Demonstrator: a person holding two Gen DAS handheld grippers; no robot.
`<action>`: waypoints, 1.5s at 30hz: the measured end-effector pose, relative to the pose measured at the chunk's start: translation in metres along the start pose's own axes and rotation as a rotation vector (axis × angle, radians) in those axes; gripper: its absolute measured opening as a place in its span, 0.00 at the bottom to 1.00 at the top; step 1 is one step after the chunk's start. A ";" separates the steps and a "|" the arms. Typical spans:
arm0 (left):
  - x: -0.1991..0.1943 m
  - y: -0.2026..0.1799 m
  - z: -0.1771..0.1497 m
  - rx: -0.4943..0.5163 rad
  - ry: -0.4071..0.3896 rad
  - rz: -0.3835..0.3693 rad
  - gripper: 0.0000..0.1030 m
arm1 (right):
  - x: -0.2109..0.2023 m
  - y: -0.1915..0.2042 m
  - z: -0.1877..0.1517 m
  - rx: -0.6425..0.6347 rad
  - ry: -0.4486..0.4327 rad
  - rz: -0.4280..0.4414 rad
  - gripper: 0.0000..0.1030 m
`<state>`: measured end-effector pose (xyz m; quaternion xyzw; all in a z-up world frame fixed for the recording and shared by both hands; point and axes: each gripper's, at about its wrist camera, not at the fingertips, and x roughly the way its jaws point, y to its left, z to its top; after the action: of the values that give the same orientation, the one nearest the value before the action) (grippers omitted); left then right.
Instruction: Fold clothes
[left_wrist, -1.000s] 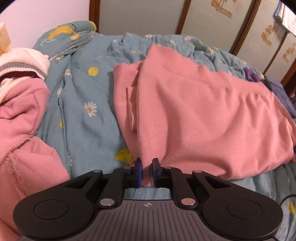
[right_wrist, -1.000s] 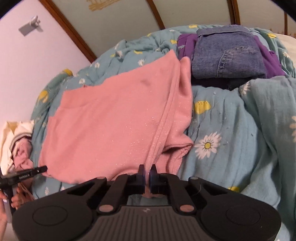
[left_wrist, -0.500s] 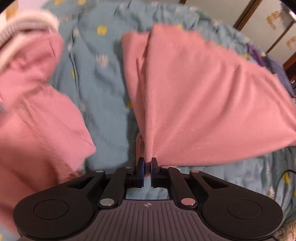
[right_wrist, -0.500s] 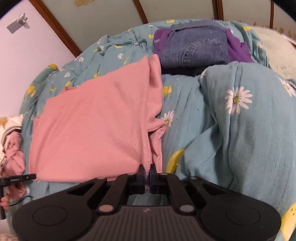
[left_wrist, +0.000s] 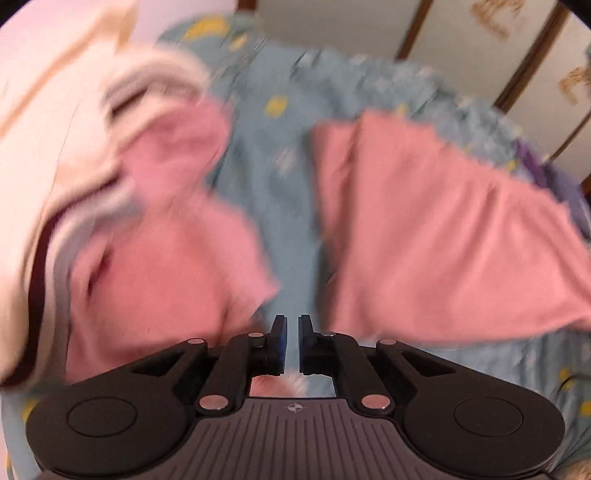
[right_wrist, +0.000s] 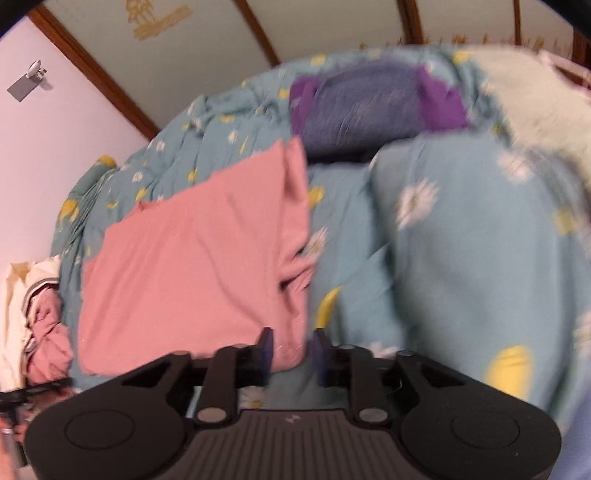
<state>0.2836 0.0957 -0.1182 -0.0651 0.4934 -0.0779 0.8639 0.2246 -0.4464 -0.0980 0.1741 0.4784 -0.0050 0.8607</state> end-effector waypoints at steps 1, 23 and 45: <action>0.000 -0.012 0.011 0.013 -0.034 -0.009 0.28 | -0.009 0.012 0.009 -0.050 -0.070 -0.066 0.25; 0.032 0.010 0.040 -0.159 -0.026 -0.064 0.55 | 0.046 0.022 0.011 0.095 -0.003 0.010 0.36; 0.032 0.044 -0.031 -0.384 0.114 -0.143 0.58 | -0.040 0.067 -0.063 -0.026 -0.268 -0.071 0.26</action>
<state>0.2762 0.1316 -0.1695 -0.2586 0.5415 -0.0470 0.7985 0.1630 -0.3704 -0.0756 0.1439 0.3649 -0.0525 0.9183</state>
